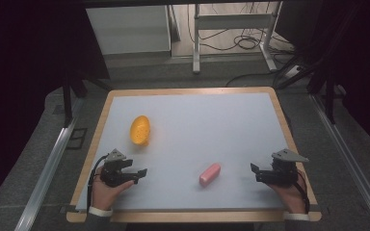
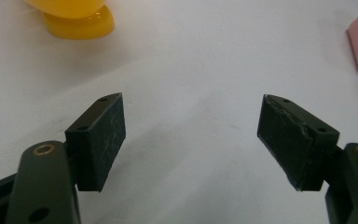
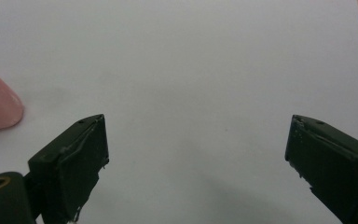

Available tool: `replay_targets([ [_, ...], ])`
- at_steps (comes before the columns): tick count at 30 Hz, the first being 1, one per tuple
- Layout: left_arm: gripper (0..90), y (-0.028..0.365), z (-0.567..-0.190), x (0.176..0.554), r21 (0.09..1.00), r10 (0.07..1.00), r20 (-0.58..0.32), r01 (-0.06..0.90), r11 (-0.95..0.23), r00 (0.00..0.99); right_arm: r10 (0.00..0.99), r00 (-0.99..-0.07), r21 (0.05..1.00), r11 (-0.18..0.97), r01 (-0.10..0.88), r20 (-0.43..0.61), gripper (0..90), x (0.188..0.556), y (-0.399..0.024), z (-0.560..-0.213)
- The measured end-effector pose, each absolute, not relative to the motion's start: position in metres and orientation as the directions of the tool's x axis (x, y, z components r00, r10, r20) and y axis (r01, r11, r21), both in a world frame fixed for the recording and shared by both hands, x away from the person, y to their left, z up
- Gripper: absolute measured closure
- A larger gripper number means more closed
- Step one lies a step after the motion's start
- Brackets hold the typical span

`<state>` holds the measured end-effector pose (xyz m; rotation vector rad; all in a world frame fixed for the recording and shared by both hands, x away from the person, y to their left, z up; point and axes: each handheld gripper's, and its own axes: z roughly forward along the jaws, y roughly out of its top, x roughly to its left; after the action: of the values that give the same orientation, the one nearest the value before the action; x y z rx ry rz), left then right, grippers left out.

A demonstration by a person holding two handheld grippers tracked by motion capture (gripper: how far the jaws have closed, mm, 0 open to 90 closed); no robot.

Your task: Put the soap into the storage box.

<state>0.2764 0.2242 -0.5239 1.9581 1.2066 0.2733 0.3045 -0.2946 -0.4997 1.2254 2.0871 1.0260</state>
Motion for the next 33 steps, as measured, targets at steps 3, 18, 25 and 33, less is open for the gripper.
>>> replay_targets([
  [3, 23.9, 0.2243, -0.5240, 0.2763, 0.725, 0.824, -0.215, 0.651, -0.225, 0.524, 0.882, -0.470, 0.809, 0.300, 0.506, -0.033, 6.8, 0.3034, -0.2945, -0.4989],
  [18, 23.8, 0.2313, -0.5278, 0.2787, 0.714, 0.842, -0.210, 0.666, -0.216, 0.498, 0.889, -0.458, 0.805, 0.287, 0.519, -0.022, 8.3, 0.3049, -0.2970, -0.4999],
  [25, 23.8, 0.2313, -0.5275, 0.2781, 0.715, 0.843, -0.205, 0.665, -0.218, 0.497, 0.888, -0.459, 0.805, 0.295, 0.515, -0.032, 8.6, 0.3042, -0.2991, -0.4995],
  [33, 24.5, 0.2330, -0.5236, 0.2759, 0.723, 0.843, -0.203, 0.657, -0.213, 0.497, 0.893, -0.450, 0.811, 0.283, 0.511, -0.028, 8.5, 0.3033, -0.3010, -0.4982],
])
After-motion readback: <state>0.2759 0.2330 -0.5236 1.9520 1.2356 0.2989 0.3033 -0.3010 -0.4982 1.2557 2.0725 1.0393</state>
